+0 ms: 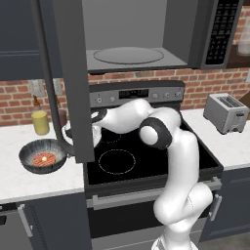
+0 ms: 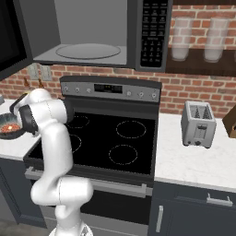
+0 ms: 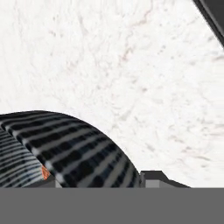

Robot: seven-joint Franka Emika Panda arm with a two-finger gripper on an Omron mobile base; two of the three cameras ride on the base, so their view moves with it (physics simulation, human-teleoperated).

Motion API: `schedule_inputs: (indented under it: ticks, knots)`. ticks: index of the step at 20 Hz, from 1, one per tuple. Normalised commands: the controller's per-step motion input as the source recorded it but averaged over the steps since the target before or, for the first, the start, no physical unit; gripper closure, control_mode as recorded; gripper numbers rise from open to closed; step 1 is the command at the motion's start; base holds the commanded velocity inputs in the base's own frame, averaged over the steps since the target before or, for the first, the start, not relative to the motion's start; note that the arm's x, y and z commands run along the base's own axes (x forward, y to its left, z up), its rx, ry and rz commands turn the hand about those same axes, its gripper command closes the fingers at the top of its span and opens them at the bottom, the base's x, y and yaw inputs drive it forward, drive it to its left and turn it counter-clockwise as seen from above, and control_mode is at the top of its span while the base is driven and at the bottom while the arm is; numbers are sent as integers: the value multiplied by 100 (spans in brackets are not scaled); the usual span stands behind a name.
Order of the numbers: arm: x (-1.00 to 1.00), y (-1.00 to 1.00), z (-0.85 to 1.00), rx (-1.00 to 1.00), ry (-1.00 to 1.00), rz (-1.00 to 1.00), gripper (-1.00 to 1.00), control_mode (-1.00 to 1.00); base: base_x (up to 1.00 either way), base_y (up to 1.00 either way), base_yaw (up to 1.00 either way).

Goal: Open the microwave, place the bowl with waffle inside the microwave, then close the microwave door and turn it on.

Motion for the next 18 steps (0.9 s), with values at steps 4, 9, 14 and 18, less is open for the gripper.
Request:
schedule_inputs:
  ticks: [4,9,14,18]
  knots:
    - [-34,-60,4,10,-6,-8,100,-100,0,0,0]
    - [-31,-86,25,6,-9,-10,100,-100,0,0,0]
    - [-13,-88,45,1,-7,-13,100,-100,0,0,0]
    - [-14,-76,73,0,-5,-17,100,-100,0,0,0]
